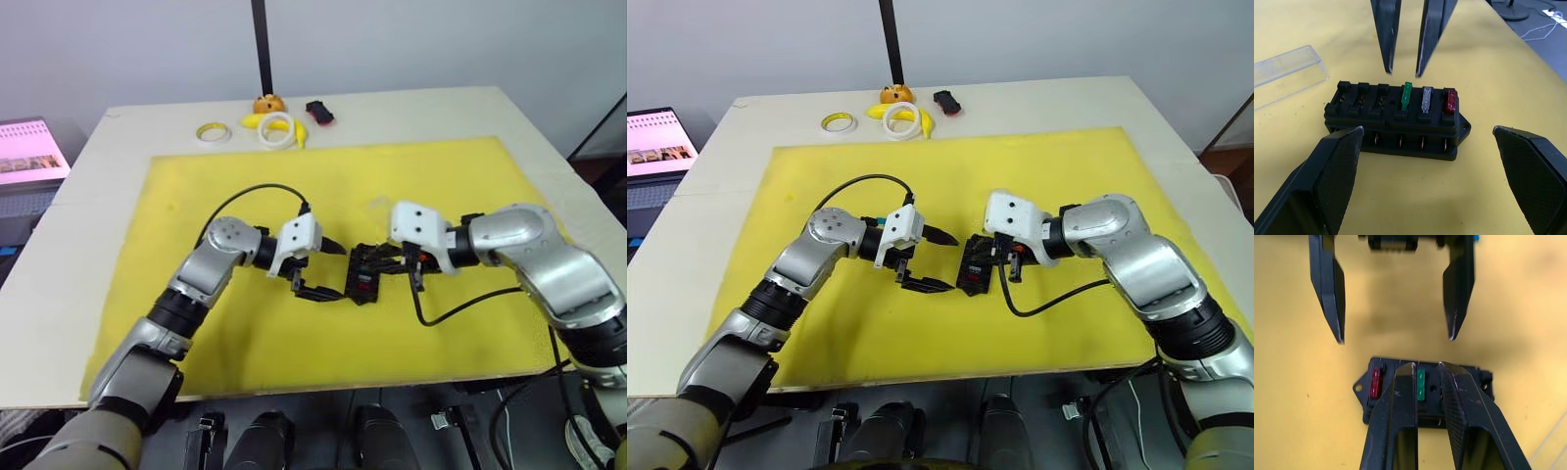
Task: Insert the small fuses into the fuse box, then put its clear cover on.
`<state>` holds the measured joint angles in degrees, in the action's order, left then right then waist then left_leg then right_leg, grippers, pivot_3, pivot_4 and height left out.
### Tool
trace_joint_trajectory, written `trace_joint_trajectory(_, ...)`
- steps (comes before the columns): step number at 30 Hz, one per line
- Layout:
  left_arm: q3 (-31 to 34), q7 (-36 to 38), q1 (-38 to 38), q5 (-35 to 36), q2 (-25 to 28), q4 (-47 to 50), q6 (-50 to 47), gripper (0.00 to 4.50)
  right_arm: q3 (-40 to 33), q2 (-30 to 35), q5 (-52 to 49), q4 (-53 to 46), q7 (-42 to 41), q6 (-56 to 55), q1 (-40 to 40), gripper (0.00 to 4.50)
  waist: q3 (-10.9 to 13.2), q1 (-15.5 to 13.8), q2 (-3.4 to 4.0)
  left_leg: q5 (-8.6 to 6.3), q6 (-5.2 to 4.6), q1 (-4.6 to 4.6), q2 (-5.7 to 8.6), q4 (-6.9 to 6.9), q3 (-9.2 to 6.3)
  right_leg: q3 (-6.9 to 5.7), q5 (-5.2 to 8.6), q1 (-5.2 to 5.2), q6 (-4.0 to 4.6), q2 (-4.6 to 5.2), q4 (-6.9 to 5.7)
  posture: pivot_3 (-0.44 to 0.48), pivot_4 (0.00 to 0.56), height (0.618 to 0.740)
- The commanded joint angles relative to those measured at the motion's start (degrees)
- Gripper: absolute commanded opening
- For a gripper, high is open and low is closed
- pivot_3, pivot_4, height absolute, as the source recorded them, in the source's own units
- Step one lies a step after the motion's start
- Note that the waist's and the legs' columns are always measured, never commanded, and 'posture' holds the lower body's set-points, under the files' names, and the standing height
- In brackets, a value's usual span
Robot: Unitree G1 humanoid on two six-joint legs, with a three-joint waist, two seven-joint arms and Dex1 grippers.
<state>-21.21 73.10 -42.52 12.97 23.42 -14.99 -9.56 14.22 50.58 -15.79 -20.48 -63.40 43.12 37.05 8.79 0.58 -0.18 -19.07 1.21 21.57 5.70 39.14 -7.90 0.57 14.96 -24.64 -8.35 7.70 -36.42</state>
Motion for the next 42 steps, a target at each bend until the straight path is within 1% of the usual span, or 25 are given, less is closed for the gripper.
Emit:
trace_joint_trajectory(1,1.6,0.0,-1.1,-0.1,-0.2,1.5,0.5,4.5,-3.6,0.0,-2.4,-1.8,0.1,0.5,0.2,0.87,0.0,0.0,0.0,0.0,0.0,0.0,0.0,0.0,0.0,0.0,0.0,0.0,0.0,0.0,0.0,0.0,0.15,0.74)
trace_joint_trajectory(5,1.8,0.3,-1.1,0.4,-0.3,2.0,0.1,4.5,-8.3,-3.9,-5.9,-0.7,2.5,-2.3,-3.8,0.87,0.0,0.0,0.0,0.0,0.0,-0.01,0.0,0.0,-0.01,-0.01,0.0,0.01,0.0,0.0,0.0,0.0,0.15,0.74)
trace_joint_trajectory(7,1.8,0.2,-1.1,0.3,-0.3,1.9,0.0,4.5,-10.7,-6.8,-7.5,0.6,3.8,-4.2,-6.8,0.26,0.0,0.0,-0.01,0.0,0.0,-0.01,0.0,0.0,-0.01,-0.01,0.0,0.01,0.0,0.0,-0.02,0.0,0.15,0.74)
trace_joint_trajectory(8,1.9,0.2,-1.0,0.3,-0.3,1.9,0.0,4.5,-11.7,-8.2,-8.3,1.3,4.4,-4.8,-8.2,0.05,0.0,0.0,-0.01,0.0,0.0,-0.01,0.0,0.01,-0.02,-0.01,0.0,0.03,0.0,0.0,-0.02,0.0,0.15,0.74)
trace_joint_trajectory(12,2.2,0.0,-1.1,0.3,-0.4,1.8,-0.1,4.5,-12.9,-11.3,-8.6,3.5,5.6,-8.3,-12.3,0.05,0.0,0.1,-0.01,0.0,0.0,-0.02,0.01,0.01,-0.03,-0.01,0.0,0.03,0.0,0.01,-0.03,0.0,0.15,0.74)
trace_joint_trajectory(16,2.4,-0.3,-1.3,0.2,-0.5,1.6,-0.3,4.5,-12.5,-12.9,-8.1,4.8,6.6,-10.7,-15.5,0.05,0.0,0.1,-0.01,0.0,0.0,-0.04,0.01,0.0,-0.03,-0.01,0.0,0.03,0.0,0.0,-0.04,0.0,0.15,0.74)
trace_joint_trajectory(21,2.5,-0.4,-1.4,0.1,-0.5,1.7,-0.4,4.5,-11.2,-13.5,-6.1,6.6,8.4,-12.2,-16.6,0.05,0.0,0.1,-0.01,0.0,0.0,-0.05,0.01,0.01,-0.02,-0.01,0.0,0.03,0.0,0.0,-0.05,0.0,0.15,0.74)
trace_joint_trajectory(27,2.7,-0.5,-1.7,0.0,-0.5,1.7,-0.6,4.5,-7.5,-12.2,-1.9,7.9,9.0,-13.8,-18.5,0.05,0.0,0.1,0.01,0.0,0.0,-0.09,0.01,0.01,-0.03,-0.01,0.0,0.07,0.0,-0.01,-0.05,0.0,0.15,0.74)
trace_joint_trajectory(35,2.9,-0.6,-2.1,-0.2,-0.8,1.1,-0.6,4.5,-7.5,-12.4,-1.5,7.8,10.0,-13.9,-17.9,0.05,0.0,0.2,0.0,0.0,0.0,-0.12,0.01,0.0,-0.04,-0.02,0.0,0.11,0.0,-0.01,-0.04,0.0,0.15,0.74)
trace_joint_trajectory(38,3.5,-1.0,-1.6,0.4,-0.7,2.0,-1.6,4.5,-9.3,-12.1,-2.6,5.7,11.1,-12.8,-17.2,0.05,0.0,0.1,0.0,0.0,0.0,-0.12,0.01,0.01,-0.04,-0.02,0.0,0.11,0.0,-0.01,-0.04,0.0,0.15,0.74)
trace_joint_trajectory(40,5.0,-1.5,-0.2,2.0,0.4,4.4,-4.1,4.5,-13.5,-11.7,-6.4,2.3,12.2,-8.9,-17.1,0.05,0.0,0.2,0.0,0.0,0.0,-0.11,0.0,0.01,-0.04,-0.01,0.0,0.11,0.0,-0.01,-0.04,0.0,0.15,0.74)
trace_joint_trajectory(42,7.5,-1.7,1.9,5.0,2.0,7.8,-8.9,4.5,-18.5,-10.6,-10.5,-1.2,13.2,-4.9,-18.1,0.05,0.0,0.2,0.01,0.0,0.0,-0.09,0.0,0.0,-0.05,0.0,0.0,0.07,0.0,0.0,-0.04,0.0,0.15,0.74)
